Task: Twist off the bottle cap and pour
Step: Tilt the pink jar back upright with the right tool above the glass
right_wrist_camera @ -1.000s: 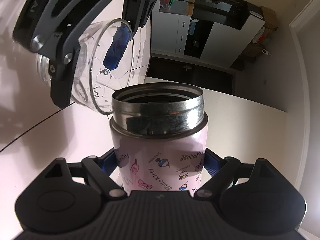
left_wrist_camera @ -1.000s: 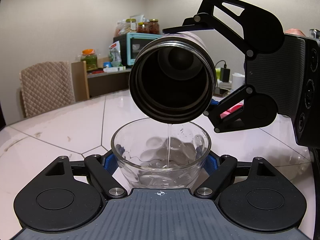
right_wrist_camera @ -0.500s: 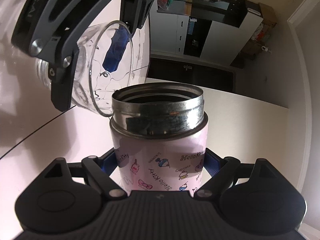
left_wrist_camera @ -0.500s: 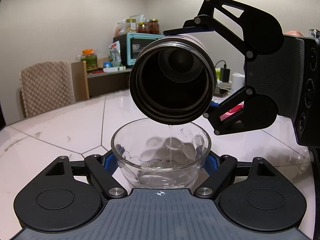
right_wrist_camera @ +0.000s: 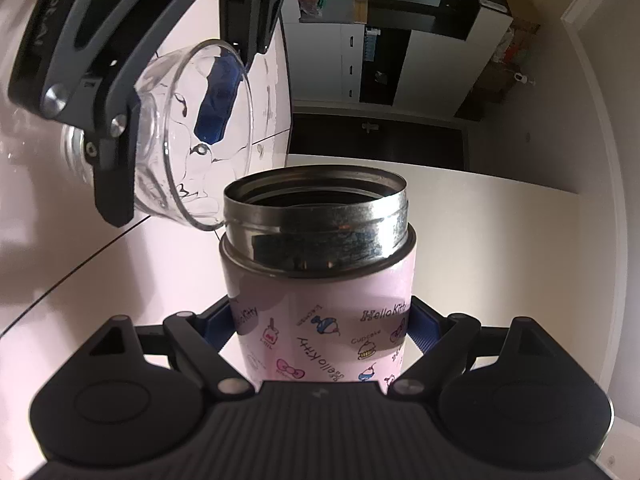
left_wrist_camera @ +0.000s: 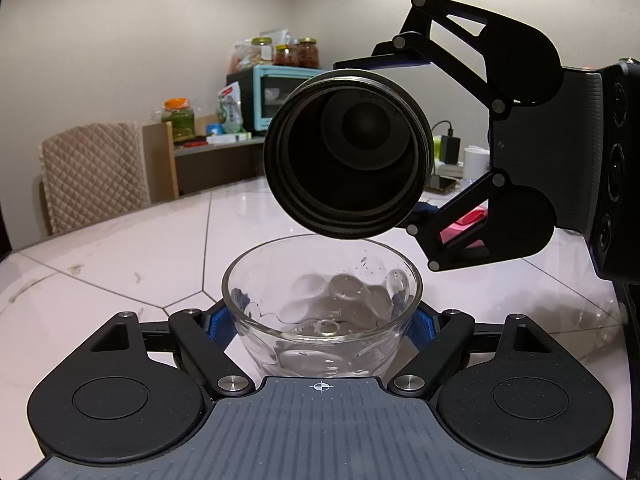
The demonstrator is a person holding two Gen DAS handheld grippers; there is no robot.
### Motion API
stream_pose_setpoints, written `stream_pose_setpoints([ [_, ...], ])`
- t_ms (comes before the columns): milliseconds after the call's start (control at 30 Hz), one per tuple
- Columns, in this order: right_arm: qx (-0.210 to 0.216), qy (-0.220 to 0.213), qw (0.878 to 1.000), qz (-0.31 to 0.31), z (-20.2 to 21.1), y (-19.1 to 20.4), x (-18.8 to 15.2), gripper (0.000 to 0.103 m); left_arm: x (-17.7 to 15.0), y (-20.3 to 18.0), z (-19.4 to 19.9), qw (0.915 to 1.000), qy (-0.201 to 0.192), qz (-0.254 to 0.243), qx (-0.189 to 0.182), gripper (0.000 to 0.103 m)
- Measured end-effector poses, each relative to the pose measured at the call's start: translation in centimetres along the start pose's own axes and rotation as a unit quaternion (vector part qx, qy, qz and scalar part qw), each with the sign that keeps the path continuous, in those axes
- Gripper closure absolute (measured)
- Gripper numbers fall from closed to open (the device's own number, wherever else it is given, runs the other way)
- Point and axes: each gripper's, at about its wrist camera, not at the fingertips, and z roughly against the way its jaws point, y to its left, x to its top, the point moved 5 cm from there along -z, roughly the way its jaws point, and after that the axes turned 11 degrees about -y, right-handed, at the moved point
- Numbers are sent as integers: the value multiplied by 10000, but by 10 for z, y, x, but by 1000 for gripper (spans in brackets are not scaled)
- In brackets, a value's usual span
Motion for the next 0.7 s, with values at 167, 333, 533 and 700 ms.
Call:
stream_pose_setpoints([
  [167, -1, 17, 9998, -197, -3, -4, 1, 15, 0, 0, 0, 10000, -1, -3, 4, 17],
  [333, -3, 44, 9995, -319, 1, 1, -1, 15, -1, 1, 0, 10000, 1, -2, 23, 17],
  [533, -4, 38, 9989, -477, -1, -2, 1, 15, -1, 1, -1, 10000, 2, 10, 39, 17],
  [700, -16, 49, 9980, -636, 6, 1, -2, 15, -1, 2, -1, 10000, 3, 29, 76, 17],
])
